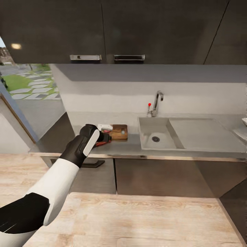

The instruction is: In the kitchen, take the Vidalia onion out of the sink, dice it on the chopping board with the paring knife, put the diced onion into the bowl on the countertop, then place both the paring knife and the chopping board into the sink.

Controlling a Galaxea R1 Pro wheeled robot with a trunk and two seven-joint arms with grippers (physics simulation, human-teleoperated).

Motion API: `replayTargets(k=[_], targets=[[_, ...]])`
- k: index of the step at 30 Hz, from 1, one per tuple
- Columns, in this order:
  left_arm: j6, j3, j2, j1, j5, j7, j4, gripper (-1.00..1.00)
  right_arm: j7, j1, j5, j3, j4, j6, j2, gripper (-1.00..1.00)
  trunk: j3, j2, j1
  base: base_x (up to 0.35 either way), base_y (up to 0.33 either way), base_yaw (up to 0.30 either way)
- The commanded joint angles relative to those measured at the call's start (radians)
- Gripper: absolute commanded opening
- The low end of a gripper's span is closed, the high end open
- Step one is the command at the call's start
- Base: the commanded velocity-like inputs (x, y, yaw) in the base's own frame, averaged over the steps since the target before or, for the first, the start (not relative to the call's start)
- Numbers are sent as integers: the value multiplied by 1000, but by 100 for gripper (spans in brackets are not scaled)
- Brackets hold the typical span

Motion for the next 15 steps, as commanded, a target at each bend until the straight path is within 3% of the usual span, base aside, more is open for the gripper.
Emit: replayTargets(k=[1, 15], targets=[[2, -2, 0, -1, 11, 10, 6, 100, -4, -1, -3, 8, 1, -3, 0, 100, -2, -2, 0, -337, 0, 0], [-4, -3, -6, -1, 10, 10, 132, 100, -5, -1, -3, 8, 1, -3, 0, 100, -2, -2, 0, -337, 0, 0]])
